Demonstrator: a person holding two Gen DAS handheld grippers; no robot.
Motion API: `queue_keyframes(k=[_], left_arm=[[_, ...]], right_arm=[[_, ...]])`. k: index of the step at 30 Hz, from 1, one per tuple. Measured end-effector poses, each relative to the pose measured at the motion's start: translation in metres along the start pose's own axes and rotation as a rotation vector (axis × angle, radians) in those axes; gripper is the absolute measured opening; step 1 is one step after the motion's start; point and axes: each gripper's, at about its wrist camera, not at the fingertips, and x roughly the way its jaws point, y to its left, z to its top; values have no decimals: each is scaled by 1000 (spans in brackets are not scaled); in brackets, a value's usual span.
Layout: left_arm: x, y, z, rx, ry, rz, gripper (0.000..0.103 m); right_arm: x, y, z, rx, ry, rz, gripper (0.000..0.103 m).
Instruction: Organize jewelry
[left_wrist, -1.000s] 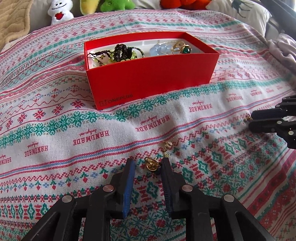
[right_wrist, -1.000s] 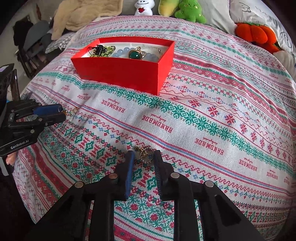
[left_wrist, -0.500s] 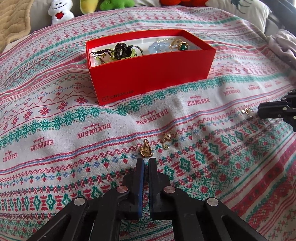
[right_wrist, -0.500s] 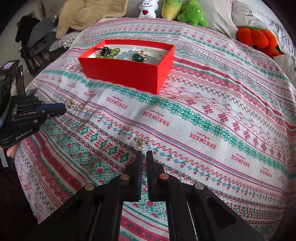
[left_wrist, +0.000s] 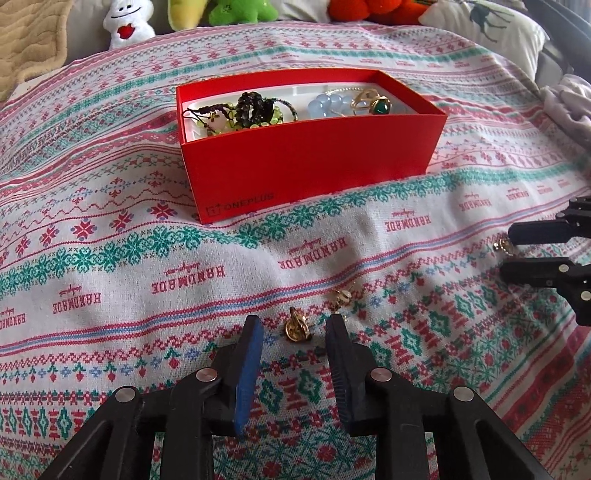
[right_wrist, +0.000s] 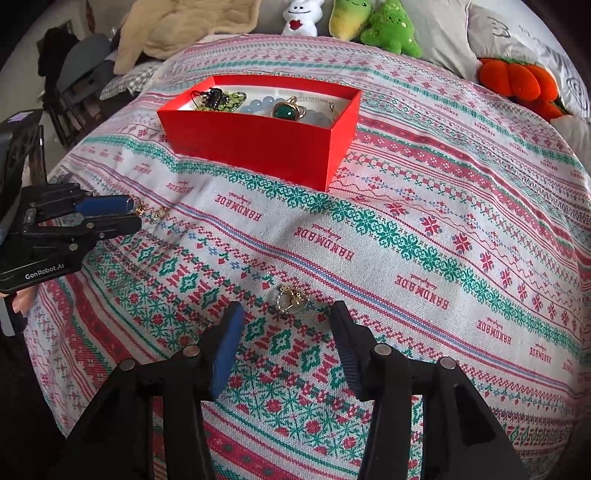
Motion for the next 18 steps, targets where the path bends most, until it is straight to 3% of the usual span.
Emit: queue_keyframes(k=[4, 5, 7, 18], left_arm=[[1, -1, 2, 6, -7, 0, 19], [1, -1, 2, 9, -6, 0, 9], [-1, -2, 2, 12, -8, -1, 8], [-25, 2, 9, -1, -46, -9, 8]], right_arm=[[0, 0, 2, -9, -7, -7, 21], [0, -1, 2, -9, -9, -7, 21], [0, -1, 2, -10, -13, -5, 21], [-24, -9, 6, 15, -54, -7, 20]])
